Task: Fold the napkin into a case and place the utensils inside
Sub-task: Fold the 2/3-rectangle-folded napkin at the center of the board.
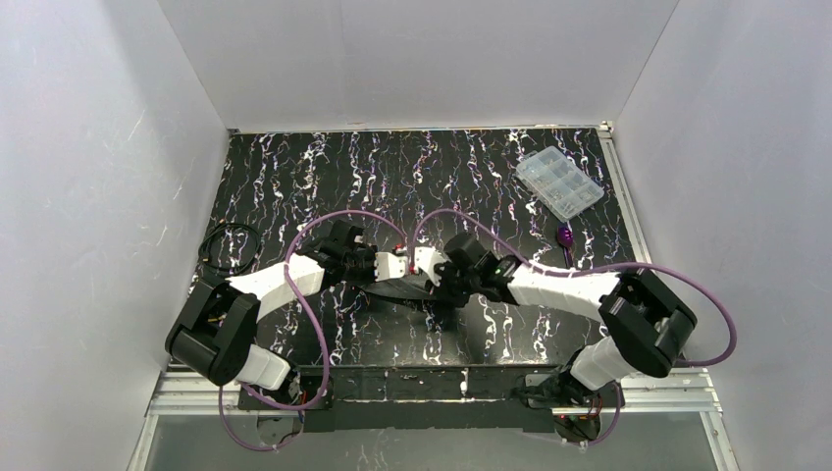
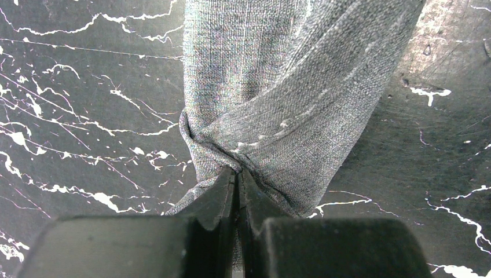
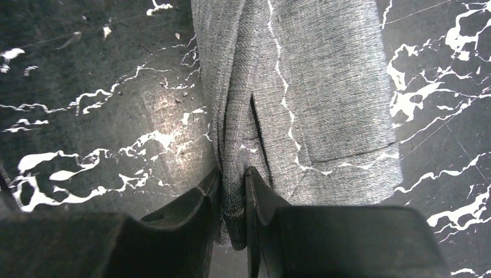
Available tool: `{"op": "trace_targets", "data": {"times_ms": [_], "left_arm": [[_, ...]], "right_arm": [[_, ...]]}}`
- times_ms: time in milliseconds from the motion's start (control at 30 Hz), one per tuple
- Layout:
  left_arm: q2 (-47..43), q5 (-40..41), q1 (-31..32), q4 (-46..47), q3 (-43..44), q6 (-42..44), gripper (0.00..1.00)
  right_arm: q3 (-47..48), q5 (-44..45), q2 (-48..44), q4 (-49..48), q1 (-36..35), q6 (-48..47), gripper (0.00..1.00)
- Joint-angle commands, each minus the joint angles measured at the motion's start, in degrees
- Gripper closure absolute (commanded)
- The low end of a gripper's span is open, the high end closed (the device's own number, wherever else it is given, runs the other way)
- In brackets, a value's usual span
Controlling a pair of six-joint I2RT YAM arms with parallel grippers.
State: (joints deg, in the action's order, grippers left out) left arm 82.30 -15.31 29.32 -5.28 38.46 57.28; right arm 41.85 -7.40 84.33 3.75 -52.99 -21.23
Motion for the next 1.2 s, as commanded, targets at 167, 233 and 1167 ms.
{"op": "trace_targets", "data": {"times_ms": [167, 233, 1167], "left_arm": [[0.32, 2.6, -0.58, -6.14, -1.47, 0.07, 1.0], [-0.27, 2.96, -0.58, -5.54, -2.04, 0.58, 1.0], [-0.74, 0.26, -0.48, -7.35, -2.78, 6.29, 1.0]], "right_arm": [[14.11, -20.6, 6.31, 18.03, 9.1, 1.18, 0.75], [16.49, -23.86, 8.86, 20.71, 10.94, 1.79, 0.76], [41.07, -46.93, 32.42, 42.15, 19.94, 0.19, 0.86]]}}
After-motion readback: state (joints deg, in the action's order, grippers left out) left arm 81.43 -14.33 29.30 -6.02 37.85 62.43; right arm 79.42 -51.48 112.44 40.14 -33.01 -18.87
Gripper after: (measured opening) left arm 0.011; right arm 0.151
